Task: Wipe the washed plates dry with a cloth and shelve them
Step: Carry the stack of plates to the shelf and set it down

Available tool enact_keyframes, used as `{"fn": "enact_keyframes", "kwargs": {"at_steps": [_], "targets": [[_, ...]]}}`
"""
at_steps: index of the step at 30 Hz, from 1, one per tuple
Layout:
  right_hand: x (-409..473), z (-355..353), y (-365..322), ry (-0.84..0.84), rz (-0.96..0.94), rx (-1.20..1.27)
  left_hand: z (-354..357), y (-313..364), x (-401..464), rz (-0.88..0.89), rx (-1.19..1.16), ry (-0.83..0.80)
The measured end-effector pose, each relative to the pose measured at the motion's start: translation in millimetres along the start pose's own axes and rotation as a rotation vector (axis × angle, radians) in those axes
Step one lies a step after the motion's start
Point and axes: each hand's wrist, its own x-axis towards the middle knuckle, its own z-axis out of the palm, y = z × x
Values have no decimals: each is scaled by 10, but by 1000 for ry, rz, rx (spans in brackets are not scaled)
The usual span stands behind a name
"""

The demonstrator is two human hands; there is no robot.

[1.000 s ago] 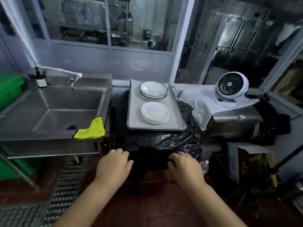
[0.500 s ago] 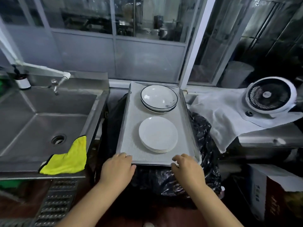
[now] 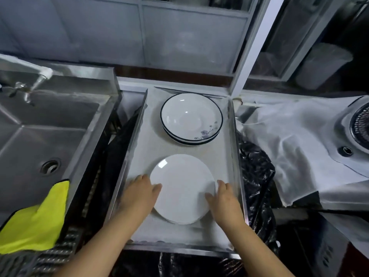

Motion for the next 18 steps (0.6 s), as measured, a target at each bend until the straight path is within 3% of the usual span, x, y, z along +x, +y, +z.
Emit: {"fn": "enact_keyframes", "kwargs": {"at_steps": [18], "targets": [[389, 206, 2, 7, 209, 350, 91, 68, 308, -220, -411, -101]]}}
